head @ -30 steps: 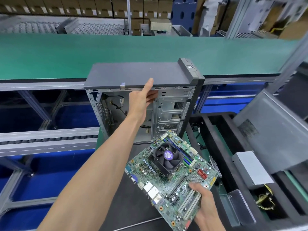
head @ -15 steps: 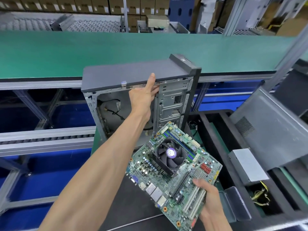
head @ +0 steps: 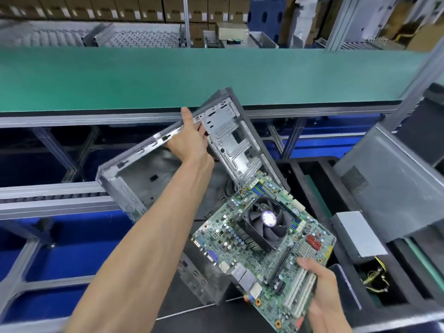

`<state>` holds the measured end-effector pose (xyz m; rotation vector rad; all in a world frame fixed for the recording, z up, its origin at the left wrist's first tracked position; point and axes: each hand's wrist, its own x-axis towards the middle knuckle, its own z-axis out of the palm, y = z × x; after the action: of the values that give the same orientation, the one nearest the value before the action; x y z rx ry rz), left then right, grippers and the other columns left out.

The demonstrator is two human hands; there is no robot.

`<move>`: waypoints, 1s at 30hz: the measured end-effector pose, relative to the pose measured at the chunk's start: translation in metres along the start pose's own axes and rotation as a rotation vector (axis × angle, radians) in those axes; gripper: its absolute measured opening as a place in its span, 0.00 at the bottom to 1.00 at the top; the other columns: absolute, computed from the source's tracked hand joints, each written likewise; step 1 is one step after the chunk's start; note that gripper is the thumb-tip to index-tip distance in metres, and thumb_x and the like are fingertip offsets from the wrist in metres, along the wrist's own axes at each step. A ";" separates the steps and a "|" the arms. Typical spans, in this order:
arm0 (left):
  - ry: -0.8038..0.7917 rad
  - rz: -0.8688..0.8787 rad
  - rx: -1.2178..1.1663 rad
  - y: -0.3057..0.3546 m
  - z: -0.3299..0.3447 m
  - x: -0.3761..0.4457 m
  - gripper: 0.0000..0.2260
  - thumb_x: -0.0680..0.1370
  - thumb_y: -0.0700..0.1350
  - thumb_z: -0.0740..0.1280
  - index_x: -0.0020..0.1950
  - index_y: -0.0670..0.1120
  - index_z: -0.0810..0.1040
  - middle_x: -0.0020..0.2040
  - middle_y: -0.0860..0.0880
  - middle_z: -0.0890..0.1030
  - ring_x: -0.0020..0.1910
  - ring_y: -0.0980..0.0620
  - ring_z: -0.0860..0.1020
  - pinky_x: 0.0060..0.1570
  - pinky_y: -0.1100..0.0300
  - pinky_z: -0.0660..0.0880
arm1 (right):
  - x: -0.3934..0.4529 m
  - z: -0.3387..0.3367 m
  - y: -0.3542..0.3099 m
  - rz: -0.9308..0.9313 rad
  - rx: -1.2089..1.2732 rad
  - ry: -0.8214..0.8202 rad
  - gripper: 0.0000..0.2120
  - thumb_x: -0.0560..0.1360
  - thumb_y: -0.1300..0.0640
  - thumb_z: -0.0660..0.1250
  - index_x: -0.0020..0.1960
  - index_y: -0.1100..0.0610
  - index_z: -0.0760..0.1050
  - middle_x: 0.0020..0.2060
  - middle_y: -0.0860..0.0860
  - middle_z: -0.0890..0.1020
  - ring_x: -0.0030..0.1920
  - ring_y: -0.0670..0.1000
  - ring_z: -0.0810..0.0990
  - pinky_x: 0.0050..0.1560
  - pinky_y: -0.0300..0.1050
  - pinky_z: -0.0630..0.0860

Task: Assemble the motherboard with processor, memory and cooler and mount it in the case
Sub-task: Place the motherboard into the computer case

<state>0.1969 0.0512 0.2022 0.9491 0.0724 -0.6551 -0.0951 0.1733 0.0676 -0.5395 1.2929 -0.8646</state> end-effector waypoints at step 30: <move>0.181 -0.271 -0.023 0.021 -0.111 0.129 0.11 0.82 0.52 0.66 0.50 0.44 0.73 0.42 0.48 0.79 0.40 0.53 0.79 0.48 0.59 0.79 | 0.023 0.080 -0.023 -0.031 -0.027 -0.082 0.03 0.65 0.63 0.70 0.35 0.58 0.76 0.26 0.49 0.78 0.26 0.47 0.78 0.35 0.46 0.71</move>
<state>0.3367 0.0827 0.1081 0.9832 0.3733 -0.8142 -0.0228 0.1321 0.0892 -0.6116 1.2255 -0.8435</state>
